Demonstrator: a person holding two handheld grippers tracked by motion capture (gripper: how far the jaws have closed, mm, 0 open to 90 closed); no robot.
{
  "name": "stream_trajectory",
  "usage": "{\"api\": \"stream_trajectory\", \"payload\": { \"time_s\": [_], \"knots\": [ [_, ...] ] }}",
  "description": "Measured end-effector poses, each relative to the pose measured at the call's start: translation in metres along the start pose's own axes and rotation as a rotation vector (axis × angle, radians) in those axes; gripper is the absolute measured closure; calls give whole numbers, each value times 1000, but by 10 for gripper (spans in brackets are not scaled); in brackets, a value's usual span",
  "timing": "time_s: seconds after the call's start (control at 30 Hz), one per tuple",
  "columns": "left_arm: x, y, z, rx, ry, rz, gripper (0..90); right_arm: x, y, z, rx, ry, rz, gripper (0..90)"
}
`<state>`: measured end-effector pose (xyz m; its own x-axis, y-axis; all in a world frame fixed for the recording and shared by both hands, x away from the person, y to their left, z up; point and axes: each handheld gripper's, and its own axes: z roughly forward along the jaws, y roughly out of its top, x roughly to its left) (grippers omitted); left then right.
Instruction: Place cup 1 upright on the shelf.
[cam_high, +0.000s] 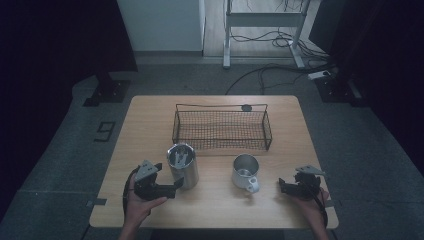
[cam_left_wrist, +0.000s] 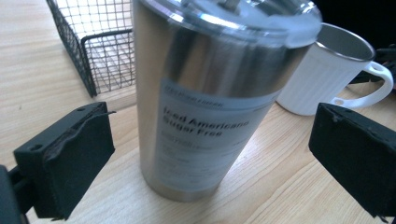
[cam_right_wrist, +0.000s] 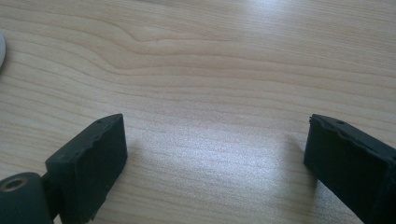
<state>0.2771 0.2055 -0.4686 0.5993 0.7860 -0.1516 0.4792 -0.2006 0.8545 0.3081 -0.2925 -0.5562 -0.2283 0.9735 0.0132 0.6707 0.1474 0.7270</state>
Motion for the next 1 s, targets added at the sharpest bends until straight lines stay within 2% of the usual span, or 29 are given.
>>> {"api": "stream_trajectory", "payload": {
  "time_s": [0.23,0.73,1.0],
  "knots": [
    [-4,7,8,-8,1,10,1,0,0,0,1,-2,2,58],
    [-1,12,17,-17,27,-1,0,0,-1,-1,1,-2,3,58],
    [-3,18,24,-11,23,16,0,0,-1,-1,1,-3,3,58]
  ]
}}
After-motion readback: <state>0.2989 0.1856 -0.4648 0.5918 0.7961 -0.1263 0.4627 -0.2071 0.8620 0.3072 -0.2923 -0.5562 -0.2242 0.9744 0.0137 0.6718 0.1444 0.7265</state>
